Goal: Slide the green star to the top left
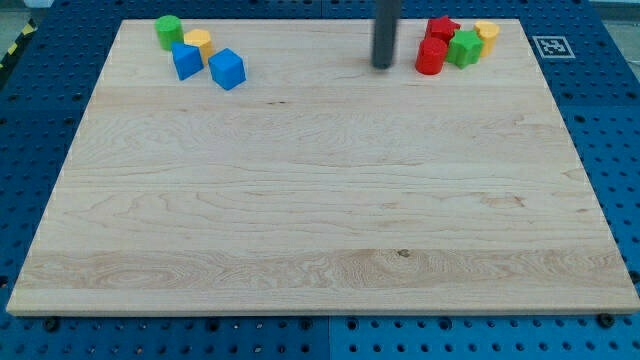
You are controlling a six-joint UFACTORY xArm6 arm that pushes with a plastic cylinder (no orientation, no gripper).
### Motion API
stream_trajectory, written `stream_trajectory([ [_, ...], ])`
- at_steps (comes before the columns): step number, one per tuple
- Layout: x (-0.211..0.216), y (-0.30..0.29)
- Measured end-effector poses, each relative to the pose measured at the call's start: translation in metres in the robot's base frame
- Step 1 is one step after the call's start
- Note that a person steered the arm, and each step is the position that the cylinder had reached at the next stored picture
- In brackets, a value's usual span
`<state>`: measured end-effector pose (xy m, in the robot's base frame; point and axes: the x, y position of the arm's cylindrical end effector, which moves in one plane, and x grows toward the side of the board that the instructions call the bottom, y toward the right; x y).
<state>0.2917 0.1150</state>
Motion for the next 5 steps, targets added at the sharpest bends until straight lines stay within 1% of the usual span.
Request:
stream_trajectory([
  [1,0.041,0.066],
  [2,0.051,0.067],
  [3,0.062,0.106],
  [4,0.054,0.206],
  [5,0.022,0.231],
])
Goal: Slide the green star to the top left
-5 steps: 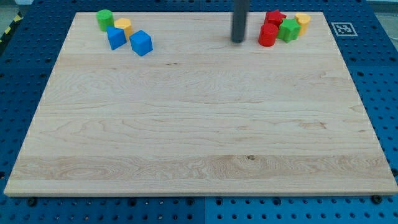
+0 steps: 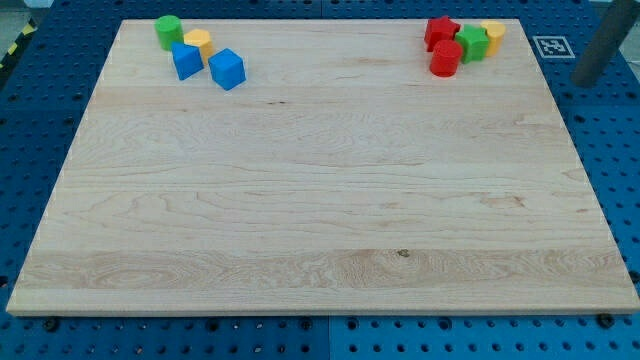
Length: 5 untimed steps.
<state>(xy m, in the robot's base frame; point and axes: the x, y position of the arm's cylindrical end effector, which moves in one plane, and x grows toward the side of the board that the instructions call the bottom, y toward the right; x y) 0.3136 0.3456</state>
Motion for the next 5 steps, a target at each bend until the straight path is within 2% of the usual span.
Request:
stream_trajectory([
  [2,-0.105,-0.054],
  [4,-0.084,-0.062],
  [5,-0.08,-0.085],
])
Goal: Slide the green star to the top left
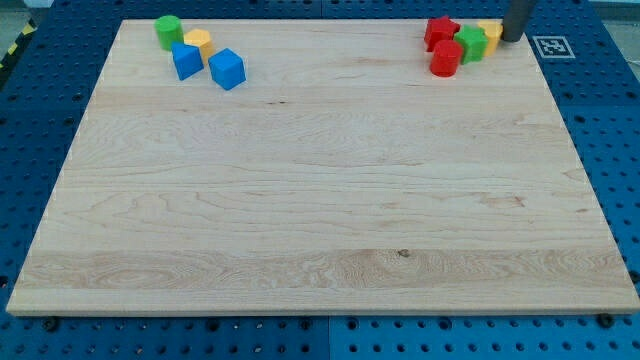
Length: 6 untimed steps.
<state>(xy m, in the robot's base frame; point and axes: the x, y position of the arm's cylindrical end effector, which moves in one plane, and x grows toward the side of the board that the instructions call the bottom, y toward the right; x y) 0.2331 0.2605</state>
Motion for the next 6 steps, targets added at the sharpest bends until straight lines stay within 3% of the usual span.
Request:
stream_trajectory([
  [6,0.026,-0.016],
])
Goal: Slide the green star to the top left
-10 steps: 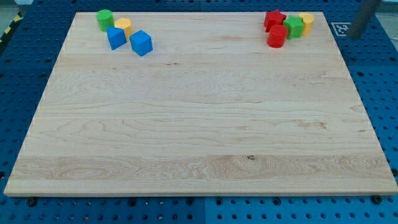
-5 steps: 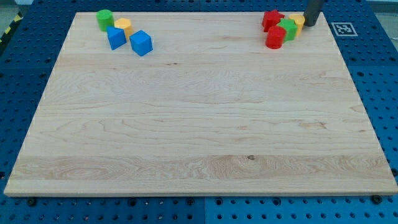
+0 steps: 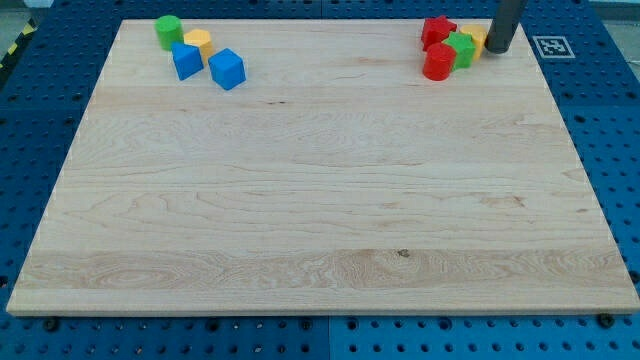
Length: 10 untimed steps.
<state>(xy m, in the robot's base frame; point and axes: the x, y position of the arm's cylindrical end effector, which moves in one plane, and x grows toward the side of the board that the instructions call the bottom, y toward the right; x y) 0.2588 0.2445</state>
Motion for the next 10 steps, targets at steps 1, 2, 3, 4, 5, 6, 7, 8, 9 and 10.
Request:
stream_trajectory([
  [1,0.0,-0.007],
  [2,0.005,-0.021],
  [3,0.015,-0.036],
  [4,0.027,-0.048],
  [5,0.036,-0.058],
  [6,0.038,-0.073],
  [7,0.039,-0.082],
  [8,0.03,-0.074],
  [9,0.006,-0.073],
  [10,0.005,-0.081],
])
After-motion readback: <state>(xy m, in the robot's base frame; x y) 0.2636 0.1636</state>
